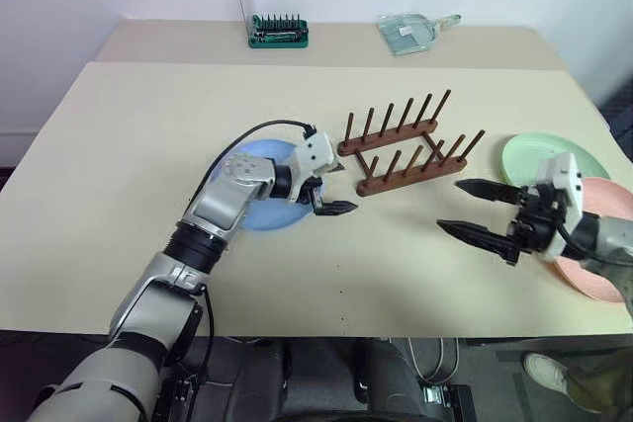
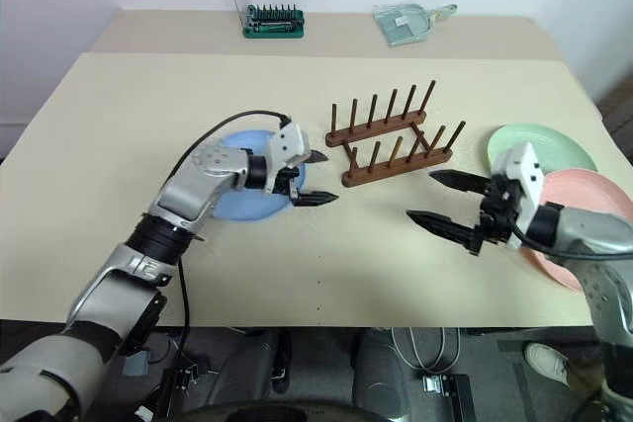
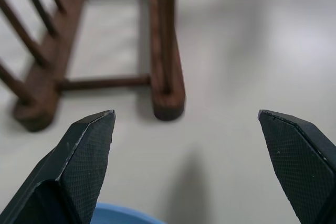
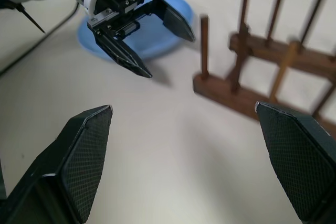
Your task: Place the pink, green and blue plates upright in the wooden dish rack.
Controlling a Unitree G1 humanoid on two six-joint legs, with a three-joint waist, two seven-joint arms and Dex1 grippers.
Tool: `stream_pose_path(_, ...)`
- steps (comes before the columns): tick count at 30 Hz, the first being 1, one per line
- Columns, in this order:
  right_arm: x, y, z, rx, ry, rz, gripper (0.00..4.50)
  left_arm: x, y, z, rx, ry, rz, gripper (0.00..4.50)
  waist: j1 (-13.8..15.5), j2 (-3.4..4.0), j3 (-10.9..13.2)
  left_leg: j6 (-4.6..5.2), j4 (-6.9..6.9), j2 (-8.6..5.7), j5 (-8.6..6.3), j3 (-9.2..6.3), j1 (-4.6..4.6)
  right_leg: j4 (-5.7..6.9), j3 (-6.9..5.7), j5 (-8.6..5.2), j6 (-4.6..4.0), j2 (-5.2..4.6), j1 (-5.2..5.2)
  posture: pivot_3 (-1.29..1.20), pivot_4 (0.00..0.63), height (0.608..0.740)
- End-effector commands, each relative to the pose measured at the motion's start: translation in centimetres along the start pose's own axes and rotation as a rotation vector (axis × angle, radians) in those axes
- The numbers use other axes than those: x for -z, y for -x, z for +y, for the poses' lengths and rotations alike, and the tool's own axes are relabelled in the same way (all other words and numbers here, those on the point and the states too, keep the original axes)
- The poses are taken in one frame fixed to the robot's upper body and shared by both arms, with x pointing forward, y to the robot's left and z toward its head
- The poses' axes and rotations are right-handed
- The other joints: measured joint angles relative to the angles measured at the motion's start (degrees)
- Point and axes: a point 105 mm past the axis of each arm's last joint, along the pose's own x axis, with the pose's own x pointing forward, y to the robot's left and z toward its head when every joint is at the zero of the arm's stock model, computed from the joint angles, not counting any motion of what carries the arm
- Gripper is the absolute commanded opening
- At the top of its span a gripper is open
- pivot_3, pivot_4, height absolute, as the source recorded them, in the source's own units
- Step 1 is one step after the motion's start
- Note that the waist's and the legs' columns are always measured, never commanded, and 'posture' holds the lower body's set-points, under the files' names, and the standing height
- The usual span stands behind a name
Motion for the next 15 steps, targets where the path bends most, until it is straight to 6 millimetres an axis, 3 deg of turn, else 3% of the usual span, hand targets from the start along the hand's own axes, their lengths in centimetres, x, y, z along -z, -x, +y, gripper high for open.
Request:
stream_pose_path(1,-1.5,0.7,0.4,0.049,0.066,-0.06,4.46,-0.9,-1.4,0.2,0.005,-0.053,0.026,4.5,0.1,-0.01,0.0,0.0,0.02,0.0,0.0,-0.01,0.0,-0.01,0.0,0.0,0.0,0.0,0.01,0.0,0.15,0.74)
stream_pose_path(7,-1.3,0.4,1.1,0.096,0.077,-0.09,4.46,-0.5,-3.7,1.4,-0.086,-0.111,0.092,4.5,0.2,-0.01,0.0,0.02,0.03,-0.01,-0.01,-0.05,-0.02,-0.09,-0.01,-0.01,-0.02,-0.01,0.03,0.0,0.15,0.74)
stream_pose_path(15,-1.2,0.5,1.3,0.145,0.094,-0.096,4.46,-1.0,-5.4,1.3,-0.083,-0.035,0.071,4.5,0.2,-0.02,0.0,0.06,0.06,-0.02,-0.03,-0.05,-0.04,-0.12,-0.02,0.0,-0.01,-0.03,0.05,0.0,0.15,0.74)
